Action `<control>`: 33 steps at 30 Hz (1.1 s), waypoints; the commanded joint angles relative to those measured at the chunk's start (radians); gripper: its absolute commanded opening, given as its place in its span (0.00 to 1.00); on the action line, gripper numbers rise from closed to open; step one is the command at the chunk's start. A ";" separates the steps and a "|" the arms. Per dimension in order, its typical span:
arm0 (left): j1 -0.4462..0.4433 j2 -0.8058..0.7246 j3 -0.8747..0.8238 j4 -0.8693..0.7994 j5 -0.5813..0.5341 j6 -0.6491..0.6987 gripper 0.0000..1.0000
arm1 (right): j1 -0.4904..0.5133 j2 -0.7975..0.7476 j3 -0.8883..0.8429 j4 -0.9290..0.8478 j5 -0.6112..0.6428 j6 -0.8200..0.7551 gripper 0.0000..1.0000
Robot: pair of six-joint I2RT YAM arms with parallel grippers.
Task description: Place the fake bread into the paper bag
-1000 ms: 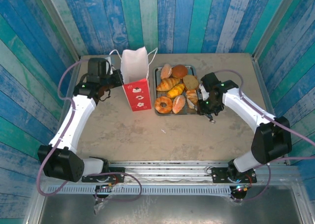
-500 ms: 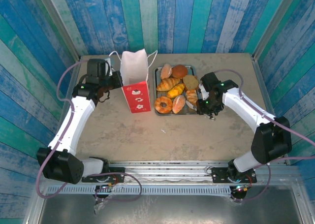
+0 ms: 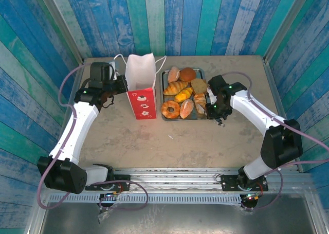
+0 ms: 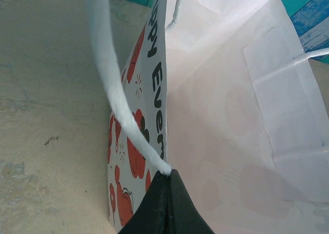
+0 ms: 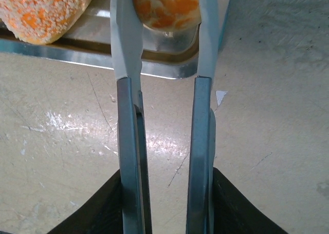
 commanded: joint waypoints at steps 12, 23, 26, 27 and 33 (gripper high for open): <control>0.003 -0.052 -0.002 -0.003 0.013 0.014 0.00 | 0.011 -0.176 0.131 -0.030 0.046 0.030 0.34; 0.003 -0.042 0.009 -0.007 0.030 0.016 0.00 | 0.105 -0.189 0.445 -0.018 0.099 0.021 0.33; 0.003 -0.038 0.020 -0.022 0.024 0.023 0.00 | 0.163 -0.160 0.521 0.021 0.136 -0.001 0.33; 0.002 -0.038 0.021 -0.021 0.024 0.023 0.00 | 0.181 -0.147 0.550 0.037 0.148 -0.011 0.33; 0.002 -0.037 0.020 -0.007 0.035 0.017 0.00 | 0.300 -0.038 0.741 0.045 0.151 -0.042 0.33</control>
